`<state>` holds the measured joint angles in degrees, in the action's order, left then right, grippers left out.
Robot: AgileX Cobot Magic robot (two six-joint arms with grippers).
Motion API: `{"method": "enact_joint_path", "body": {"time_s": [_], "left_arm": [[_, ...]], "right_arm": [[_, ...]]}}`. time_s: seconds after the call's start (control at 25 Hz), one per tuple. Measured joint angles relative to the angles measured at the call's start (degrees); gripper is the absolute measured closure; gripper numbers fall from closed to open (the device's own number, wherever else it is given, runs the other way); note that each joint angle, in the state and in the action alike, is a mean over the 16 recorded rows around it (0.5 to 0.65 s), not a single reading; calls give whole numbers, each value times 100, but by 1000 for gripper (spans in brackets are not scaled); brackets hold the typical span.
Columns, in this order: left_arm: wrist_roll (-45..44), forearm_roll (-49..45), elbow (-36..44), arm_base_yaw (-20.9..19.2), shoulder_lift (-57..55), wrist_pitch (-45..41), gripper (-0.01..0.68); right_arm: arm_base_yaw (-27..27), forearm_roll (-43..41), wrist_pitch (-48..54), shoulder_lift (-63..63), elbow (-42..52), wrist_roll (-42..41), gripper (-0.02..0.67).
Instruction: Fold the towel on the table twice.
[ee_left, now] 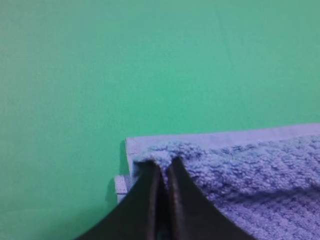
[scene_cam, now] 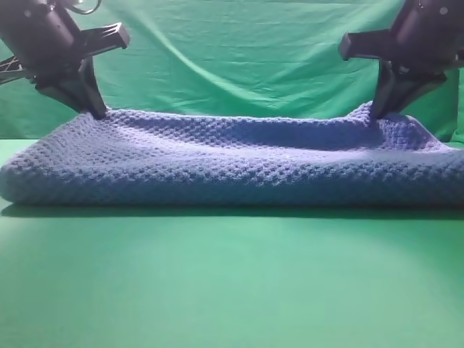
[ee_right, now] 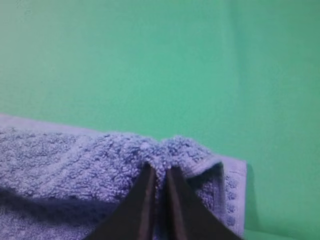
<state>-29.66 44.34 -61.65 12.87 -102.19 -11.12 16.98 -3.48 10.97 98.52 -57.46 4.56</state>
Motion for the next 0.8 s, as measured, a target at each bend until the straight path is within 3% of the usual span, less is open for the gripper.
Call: {"method": "enact_joint_path", "body": {"time_s": [0.12,0.52,0.68,0.8], "left_arm": [[-25,-35,-53,0,-72,33,575],[-42,-253,-74,0,152,-70,214],[-42,-369,-74,0,537,-288,176],[-42,-449,-74,0,942,-517,242]], "right_arm": [[0,-1,-102,105,-15,0,507],[-54,-80,604,65,-489,0,127],[-85,-144,1325,-176,-861,0,85],[-109,-188,1953,-469,-1135,0,150]]}}
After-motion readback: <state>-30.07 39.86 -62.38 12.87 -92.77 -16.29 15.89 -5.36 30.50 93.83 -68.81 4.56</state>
